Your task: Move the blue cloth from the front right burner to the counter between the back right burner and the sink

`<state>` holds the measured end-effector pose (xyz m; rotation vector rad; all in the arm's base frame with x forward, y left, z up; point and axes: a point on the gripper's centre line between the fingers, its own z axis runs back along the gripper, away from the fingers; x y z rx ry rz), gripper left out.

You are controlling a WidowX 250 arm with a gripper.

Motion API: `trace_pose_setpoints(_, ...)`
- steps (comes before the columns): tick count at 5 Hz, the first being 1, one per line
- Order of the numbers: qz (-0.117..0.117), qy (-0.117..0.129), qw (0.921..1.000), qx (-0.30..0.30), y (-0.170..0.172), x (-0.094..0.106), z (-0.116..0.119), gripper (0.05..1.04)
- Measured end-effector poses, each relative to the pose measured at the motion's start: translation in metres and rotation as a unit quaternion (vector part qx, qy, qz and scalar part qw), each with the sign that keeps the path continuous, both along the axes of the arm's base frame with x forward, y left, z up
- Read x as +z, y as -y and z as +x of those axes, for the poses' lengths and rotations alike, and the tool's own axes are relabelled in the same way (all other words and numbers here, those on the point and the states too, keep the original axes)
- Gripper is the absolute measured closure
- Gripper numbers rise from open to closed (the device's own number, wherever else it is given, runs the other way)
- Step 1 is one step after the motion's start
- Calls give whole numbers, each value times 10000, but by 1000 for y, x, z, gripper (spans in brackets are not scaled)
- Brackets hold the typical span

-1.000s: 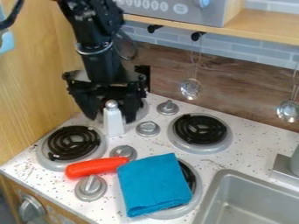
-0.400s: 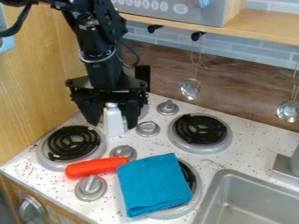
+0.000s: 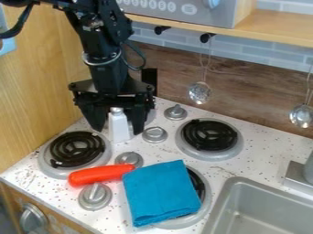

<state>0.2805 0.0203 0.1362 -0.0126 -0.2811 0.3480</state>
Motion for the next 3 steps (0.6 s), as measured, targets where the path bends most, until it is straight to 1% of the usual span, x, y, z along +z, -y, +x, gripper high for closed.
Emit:
trace_pose_setpoints(1,-7,-8,10000,-25,0,-1,0,79)
trace_pose_setpoints(2,-101,-205,9978,-617,8,-24,15,79)
trace_pose_setpoints(3,72,-301,9985,-443,31,-48,29,79)
